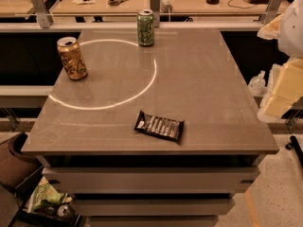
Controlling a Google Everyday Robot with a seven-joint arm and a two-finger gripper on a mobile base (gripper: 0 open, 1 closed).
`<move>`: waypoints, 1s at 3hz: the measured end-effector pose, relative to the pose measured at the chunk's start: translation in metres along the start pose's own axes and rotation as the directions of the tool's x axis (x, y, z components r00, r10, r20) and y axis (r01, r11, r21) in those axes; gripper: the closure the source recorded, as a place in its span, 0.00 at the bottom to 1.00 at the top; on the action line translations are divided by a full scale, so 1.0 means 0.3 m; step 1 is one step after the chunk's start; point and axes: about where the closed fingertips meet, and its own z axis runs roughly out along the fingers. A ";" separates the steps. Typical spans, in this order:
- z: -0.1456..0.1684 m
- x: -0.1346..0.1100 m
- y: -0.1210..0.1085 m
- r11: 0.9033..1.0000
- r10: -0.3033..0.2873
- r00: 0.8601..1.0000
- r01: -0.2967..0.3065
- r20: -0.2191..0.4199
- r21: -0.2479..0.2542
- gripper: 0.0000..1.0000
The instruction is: Move rxbar chocolate near green can
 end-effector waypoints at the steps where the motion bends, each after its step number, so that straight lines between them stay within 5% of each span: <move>1: 0.000 0.000 0.000 1.000 0.000 1.000 0.000 0.000 0.000 0.00; 2: 0.020 -0.015 0.014 1.000 0.011 0.998 -0.010 0.062 -0.016 0.00; 3: 0.083 -0.005 0.038 0.998 0.049 0.981 -0.042 0.186 -0.041 0.00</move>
Offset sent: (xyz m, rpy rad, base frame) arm -0.0017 0.0153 -0.0203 0.1806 0.0165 0.0326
